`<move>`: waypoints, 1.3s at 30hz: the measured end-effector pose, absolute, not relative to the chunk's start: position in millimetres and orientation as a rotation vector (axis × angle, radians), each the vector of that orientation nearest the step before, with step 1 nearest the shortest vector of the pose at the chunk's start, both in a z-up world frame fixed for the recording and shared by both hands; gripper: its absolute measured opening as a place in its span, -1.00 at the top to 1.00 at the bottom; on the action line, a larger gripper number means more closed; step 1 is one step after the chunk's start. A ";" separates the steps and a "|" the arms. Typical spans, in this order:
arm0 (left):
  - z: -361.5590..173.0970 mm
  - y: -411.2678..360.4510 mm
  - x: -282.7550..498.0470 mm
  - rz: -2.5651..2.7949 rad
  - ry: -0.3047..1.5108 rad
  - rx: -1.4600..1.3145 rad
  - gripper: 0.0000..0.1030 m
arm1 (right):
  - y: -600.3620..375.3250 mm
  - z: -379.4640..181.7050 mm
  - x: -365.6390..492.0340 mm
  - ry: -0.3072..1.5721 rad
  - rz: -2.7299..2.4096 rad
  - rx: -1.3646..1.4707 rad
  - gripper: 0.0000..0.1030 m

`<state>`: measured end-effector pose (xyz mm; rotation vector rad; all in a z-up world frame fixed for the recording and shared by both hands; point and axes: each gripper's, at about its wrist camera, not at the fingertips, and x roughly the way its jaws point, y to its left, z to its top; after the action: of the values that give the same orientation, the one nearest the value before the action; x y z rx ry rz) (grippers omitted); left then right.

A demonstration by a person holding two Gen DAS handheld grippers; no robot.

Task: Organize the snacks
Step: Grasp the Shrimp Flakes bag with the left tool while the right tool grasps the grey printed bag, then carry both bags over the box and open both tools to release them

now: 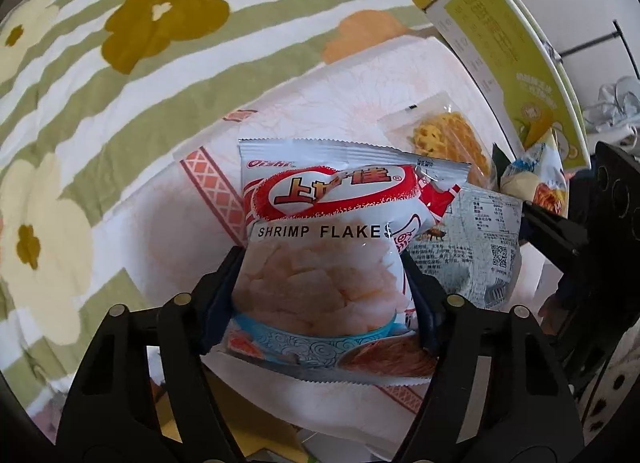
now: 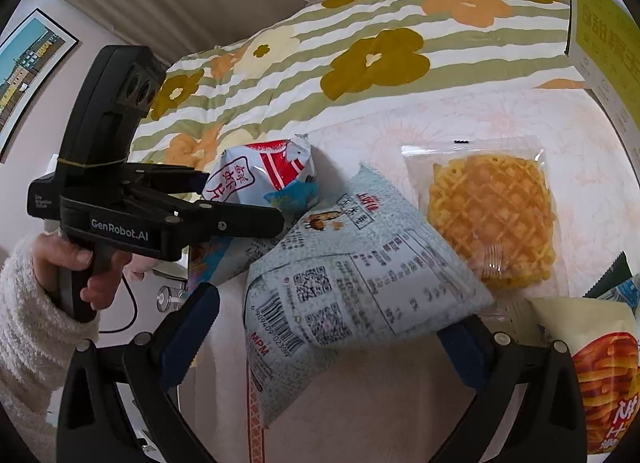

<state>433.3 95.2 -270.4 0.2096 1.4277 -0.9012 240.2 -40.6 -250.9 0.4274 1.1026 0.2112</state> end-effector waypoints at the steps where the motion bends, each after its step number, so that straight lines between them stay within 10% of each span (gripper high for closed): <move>1: -269.1 97.1 433.5 -0.891 1.422 0.207 -0.32 | -39.7 -251.5 241.0 1.104 0.215 0.421 -0.92; 11: -242.4 122.3 420.3 -0.767 1.333 0.179 -0.27 | -35.2 -257.2 247.1 1.111 0.229 0.416 -0.87; 21: -229.0 148.3 405.6 -0.683 1.306 0.055 -0.27 | -35.0 -256.2 246.3 1.123 0.285 0.429 -0.20; 39: -135.4 144.1 375.3 -0.657 1.140 -0.020 -0.27 | -65.6 -160.4 201.0 0.923 0.283 0.381 -0.17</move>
<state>375.3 144.1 -135.4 -0.0203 1.1398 -0.6568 201.0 -65.6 -160.4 0.3807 0.9234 0.2825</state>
